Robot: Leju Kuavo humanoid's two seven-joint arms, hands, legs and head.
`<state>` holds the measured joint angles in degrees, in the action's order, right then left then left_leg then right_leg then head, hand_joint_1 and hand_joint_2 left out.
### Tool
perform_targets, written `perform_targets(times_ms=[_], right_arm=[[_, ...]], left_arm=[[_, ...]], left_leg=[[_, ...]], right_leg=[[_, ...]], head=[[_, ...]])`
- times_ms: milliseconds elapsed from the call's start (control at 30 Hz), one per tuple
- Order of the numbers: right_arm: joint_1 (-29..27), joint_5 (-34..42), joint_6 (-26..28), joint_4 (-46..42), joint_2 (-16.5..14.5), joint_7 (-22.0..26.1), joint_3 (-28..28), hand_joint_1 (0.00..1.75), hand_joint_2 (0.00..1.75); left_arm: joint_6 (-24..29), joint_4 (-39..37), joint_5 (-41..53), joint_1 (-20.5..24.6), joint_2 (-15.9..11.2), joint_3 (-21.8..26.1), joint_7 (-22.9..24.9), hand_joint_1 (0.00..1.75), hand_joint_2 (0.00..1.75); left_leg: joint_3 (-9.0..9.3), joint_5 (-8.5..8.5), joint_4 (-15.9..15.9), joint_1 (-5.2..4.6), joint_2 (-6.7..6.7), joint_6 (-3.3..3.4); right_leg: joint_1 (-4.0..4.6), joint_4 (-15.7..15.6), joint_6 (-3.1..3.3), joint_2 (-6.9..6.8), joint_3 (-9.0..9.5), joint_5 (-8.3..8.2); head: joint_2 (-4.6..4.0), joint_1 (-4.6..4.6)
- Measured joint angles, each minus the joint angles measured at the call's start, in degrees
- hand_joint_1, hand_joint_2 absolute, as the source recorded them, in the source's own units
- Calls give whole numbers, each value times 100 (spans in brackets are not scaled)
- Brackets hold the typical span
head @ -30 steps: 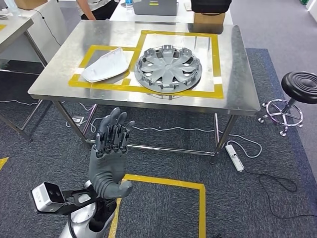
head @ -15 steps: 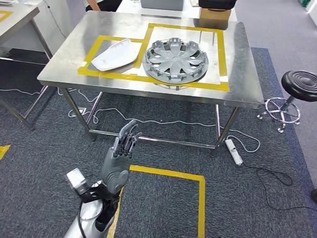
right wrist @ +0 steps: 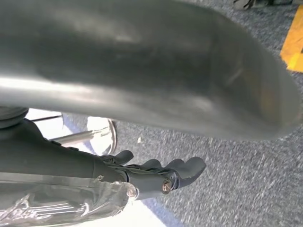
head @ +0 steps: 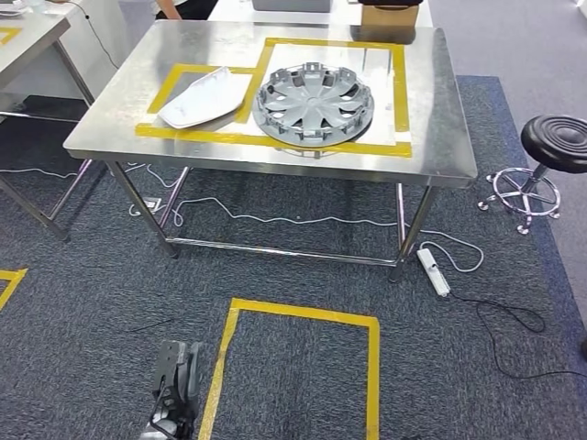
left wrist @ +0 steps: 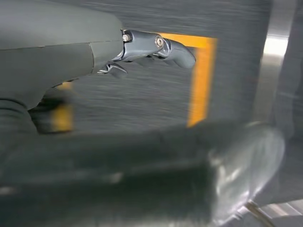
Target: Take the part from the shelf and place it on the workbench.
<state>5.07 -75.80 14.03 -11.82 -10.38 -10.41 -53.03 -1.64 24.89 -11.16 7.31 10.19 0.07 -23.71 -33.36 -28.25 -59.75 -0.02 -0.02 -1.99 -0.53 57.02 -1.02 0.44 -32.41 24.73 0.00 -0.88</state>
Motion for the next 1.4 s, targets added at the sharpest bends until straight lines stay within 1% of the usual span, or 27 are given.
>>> perform_targets(times_ms=[67,100,133,167,267,333,400,467,500,567,600,633,667,700,767,833,933,967,1033,1100,1133,1167,1200,1267,1300,1333,1400], right_arm=[[0,10,4,0,-8,-5,-44,0,0],[-5,10,7,0,-11,-16,-60,0,0],[-9,8,11,0,-11,-26,-72,0,0],[-11,5,20,0,-12,-33,-83,0,0],[-6,-31,65,0,-17,-43,-93,0,0],[1,-56,90,0,-17,-48,-93,0,0],[1,-64,100,0,-17,-51,-93,0,0],[0,-66,101,0,-17,-52,-93,0,0],[1,-67,101,0,-17,-52,-93,0,0],[-1,-67,101,0,-19,-52,-93,0,0],[-6,-68,101,0,-19,-52,-93,0,0],[-12,-68,101,0,-20,-54,-93,0,0],[-15,-68,101,0,-20,-55,-93,0,0],[-14,-69,101,0,-20,-56,-93,0,0],[2,-69,101,0,-20,-56,-93,0,0],[17,-71,101,0,-26,-56,-92,0,0],[7,-85,133,0,-33,-67,-95,0,0],[6,-100,149,0,-35,-72,-96,0,0],[13,-145,112,0,-39,-93,-97,0,0],[13,-181,3,0,-40,-159,-96,0,0],[7,-192,-47,0,-40,-204,-96,0,0],[1,-202,-86,0,-42,-253,-96,0,0],[-3,-215,-113,0,-45,-298,-95,0,0],[-4,-251,-138,0,-54,-373,-92,0,0],[-5,-270,-140,0,-57,-397,-90,0,0],[-5,-283,-145,0,-57,-416,-88,0,0],[-3,-301,-174,0,-56,-454,-86,0,0]], left_arm=[[194,-336,192,-97,-30,114,388,0,0],[312,-485,354,-157,-45,130,626,0,0],[414,-607,516,-221,-56,129,844,0,0],[515,-710,669,-276,-67,121,1049,0,0],[847,-940,1023,-346,-93,20,1591,0,0],[978,-1044,1143,-355,-103,-70,1802,0,0],[1008,-1112,1179,-371,-116,-127,1876,0,0],[1021,-1158,1195,-377,-126,-170,1903,0,0],[1025,-1174,1198,-374,-129,-186,1908,0,0],[1026,-1203,1201,-371,-137,-212,1919,0,0],[1027,-1217,1201,-374,-140,-222,1926,0,0],[1027,-1229,1201,-377,-145,-231,1933,0,0],[1027,-1240,1201,-379,-147,-240,1937,0,0],[1027,-1248,1201,-379,-149,-247,1941,0,0],[1026,-1259,1201,-376,-150,-257,1943,0,0],[1026,-1265,1201,-373,-154,-266,1943,0,0],[1169,-1283,1340,-365,-158,-313,2136,0,0],[1298,-1293,1489,-361,-159,-354,2319,0,0],[1624,-1311,1923,-359,-159,-522,2788,0,0],[1872,-1318,2264,-371,-156,-768,3078,0,0],[1934,-1320,2348,-376,-153,-876,3115,0,0],[1969,-1322,2412,-380,-148,-971,3114,0,0],[1991,-1324,2484,-378,-142,-1052,3118,0,0],[2048,-1327,2642,-358,-129,-1217,3174,0,0],[2072,-1329,2711,-337,-124,-1298,3248,0,0],[2087,-1331,2764,-317,-120,-1373,3352,0,0],[2120,-1341,2835,-303,-128,-1490,3570,0,0]], left_leg=[[-396,-386,-815,5,-1,-34],[-560,-487,-1144,6,-1,-41],[-630,-468,-1272,7,-1,-41],[-589,-342,-1174,10,-1,-38],[-55,214,-70,31,-5,-24],[126,308,334,36,-24,24],[118,305,359,28,-36,112],[114,324,368,36,-34,194],[114,334,374,43,-32,225],[108,339,373,37,-28,260],[107,340,373,30,-27,266],[107,341,372,25,-28,269],[109,342,371,20,-31,270],[114,343,370,18,-35,268],[122,339,363,6,-41,245],[111,347,353,-13,-43,191],[95,354,355,-5,-44,99],[62,286,284,-1,-43,67],[-168,-45,-223,8,-39,5],[-532,-414,-1009,17,-37,-33],[-642,-474,-1247,18,-36,-41],[-652,-416,-1277,20,-32,-43],[-543,-254,-1071,22,-14,-42],[-129,130,-283,22,154,-46],[39,238,50,18,230,-23],[132,282,251,11,284,8],[140,279,330,-5,221,108]], right_leg=[[1,1,26,-9,-22,-2],[1,1,28,-10,-30,-2],[0,2,28,-8,-33,-3],[-1,2,26,-5,-32,-3],[9,22,-19,3,-30,7],[35,44,-81,3,-57,11],[32,38,-147,1,-68,3],[17,178,-210,-4,-133,123],[14,425,-235,-7,-242,281],[12,1232,-268,-10,-592,688],[11,1591,-273,-10,-746,821],[12,1765,-271,-10,-815,848],[12,1693,-262,-10,-766,760],[12,1394,-246,-10,-607,586],[17,549,-212,-10,-163,250],[28,100,-169,-1,62,137],[36,56,-77,5,58,110],[26,43,-41,1,56,94],[5,24,10,-6,45,69],[4,25,30,-36,21,63],[4,25,32,-60,15,61],[3,26,32,-92,13,60],[0,26,28,-123,17,61],[12,36,-9,-187,34,71],[28,48,-39,-222,36,82],[45,56,-72,-260,38,89],[58,55,-129,-350,47,97]], head=[[0,-26],[0,-27],[0,-28],[0,-28],[0,-41],[0,-42],[0,-30],[0,-10],[0,3],[0,33],[0,37],[0,38],[0,39],[0,40],[0,42],[0,34],[0,31],[0,22],[0,-7],[0,-30],[0,-30],[0,-31],[0,-31],[0,-37],[0,-43],[0,-43],[0,-38]])
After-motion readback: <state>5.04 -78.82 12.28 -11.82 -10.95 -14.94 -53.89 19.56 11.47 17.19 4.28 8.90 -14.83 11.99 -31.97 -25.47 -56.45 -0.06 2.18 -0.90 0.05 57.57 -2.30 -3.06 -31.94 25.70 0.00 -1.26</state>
